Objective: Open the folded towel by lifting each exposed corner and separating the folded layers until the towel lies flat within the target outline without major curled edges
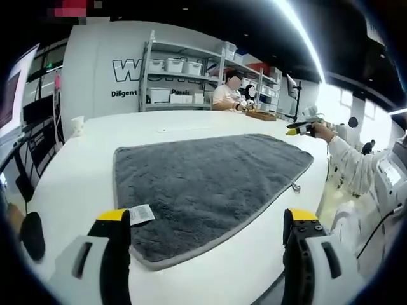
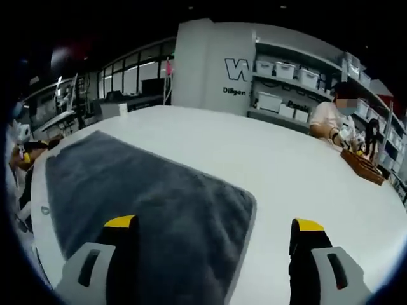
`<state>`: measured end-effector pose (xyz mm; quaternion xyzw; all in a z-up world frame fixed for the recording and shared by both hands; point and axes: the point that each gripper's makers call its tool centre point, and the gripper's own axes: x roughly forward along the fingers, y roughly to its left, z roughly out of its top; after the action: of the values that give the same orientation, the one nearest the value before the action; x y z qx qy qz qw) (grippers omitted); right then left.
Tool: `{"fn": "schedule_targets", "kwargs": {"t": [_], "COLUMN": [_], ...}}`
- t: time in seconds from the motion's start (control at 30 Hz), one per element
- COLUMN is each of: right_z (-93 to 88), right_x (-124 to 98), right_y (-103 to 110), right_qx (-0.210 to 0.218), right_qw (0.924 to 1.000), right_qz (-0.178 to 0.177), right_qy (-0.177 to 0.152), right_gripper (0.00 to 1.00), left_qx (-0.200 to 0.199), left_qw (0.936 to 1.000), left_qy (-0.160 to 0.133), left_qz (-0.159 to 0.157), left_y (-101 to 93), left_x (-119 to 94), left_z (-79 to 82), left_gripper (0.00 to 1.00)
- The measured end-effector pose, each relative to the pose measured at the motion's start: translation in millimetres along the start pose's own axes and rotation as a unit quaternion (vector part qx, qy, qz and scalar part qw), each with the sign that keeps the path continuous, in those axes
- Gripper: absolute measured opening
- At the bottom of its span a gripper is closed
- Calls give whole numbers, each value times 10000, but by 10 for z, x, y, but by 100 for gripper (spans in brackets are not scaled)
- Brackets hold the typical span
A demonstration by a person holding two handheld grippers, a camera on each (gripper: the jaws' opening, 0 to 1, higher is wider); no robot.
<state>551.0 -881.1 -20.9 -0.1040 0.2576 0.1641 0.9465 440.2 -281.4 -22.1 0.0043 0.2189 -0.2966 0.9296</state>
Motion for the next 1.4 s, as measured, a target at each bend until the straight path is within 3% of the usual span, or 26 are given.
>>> {"fn": "schedule_targets", "kwargs": {"t": [0.27,0.67,0.83,1.0,1.4], "right_z": [-351,-632,-728,-688,-627], "right_x": [-536,-1004,-1097,-1126,-1056], "right_y": [414,882,1053,1127,1104], "right_qx": [-416,-256,-368,-436,-409], "right_qw": [9988,9996,9992,9989,9988], "right_qz": [-118,-20,80,150,216], "right_qy": [232,78,166,130,163], "right_gripper": [99,99,99,99,99], "left_qx": [-78,-64,-120,-153,-219], "left_qw": [10000,9999,9998,9997,9994], "left_qy": [-26,-128,-137,-198,-280], "left_qz": [32,-23,25,22,43], "left_y": [-2,-107,-110,-103,-1], "left_x": [-117,-283,-356,-376,-314], "left_z": [-16,-125,-216,-249,-199], "left_gripper": [98,98,97,97,98]}}
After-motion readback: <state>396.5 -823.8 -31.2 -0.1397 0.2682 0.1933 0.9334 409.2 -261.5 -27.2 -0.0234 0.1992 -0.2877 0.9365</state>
